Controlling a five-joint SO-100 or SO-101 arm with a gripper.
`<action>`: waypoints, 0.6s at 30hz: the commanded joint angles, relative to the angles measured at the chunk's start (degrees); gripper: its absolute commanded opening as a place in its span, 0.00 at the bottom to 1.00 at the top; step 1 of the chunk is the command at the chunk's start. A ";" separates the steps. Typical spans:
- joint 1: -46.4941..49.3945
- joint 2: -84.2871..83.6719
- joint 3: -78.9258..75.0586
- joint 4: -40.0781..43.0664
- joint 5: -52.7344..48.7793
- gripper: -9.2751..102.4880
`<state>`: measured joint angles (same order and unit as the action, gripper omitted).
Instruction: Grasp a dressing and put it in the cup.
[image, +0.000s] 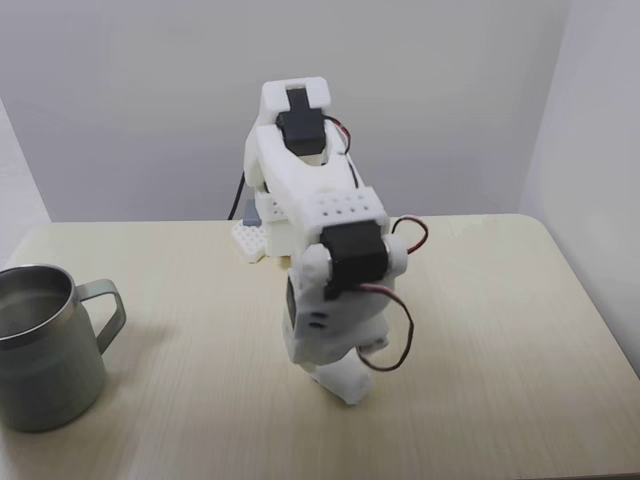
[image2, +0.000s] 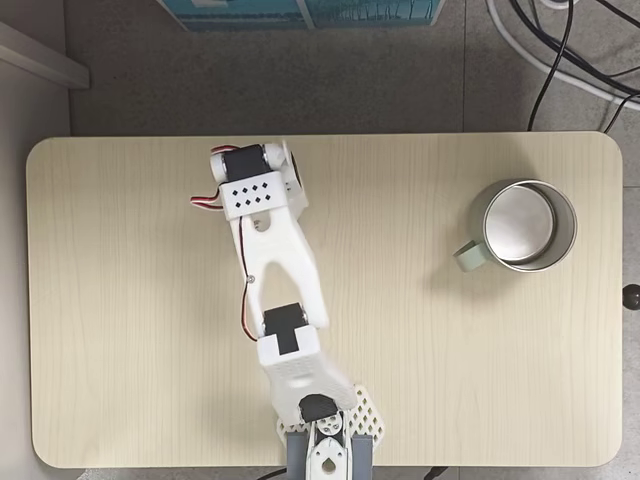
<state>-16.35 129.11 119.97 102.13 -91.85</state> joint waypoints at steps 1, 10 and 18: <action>0.97 1.14 3.25 -0.18 -0.53 0.27; 0.97 6.33 4.92 -0.70 -0.35 0.27; 0.35 6.94 4.92 -0.35 -0.44 0.18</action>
<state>-15.82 136.41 122.78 101.51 -91.85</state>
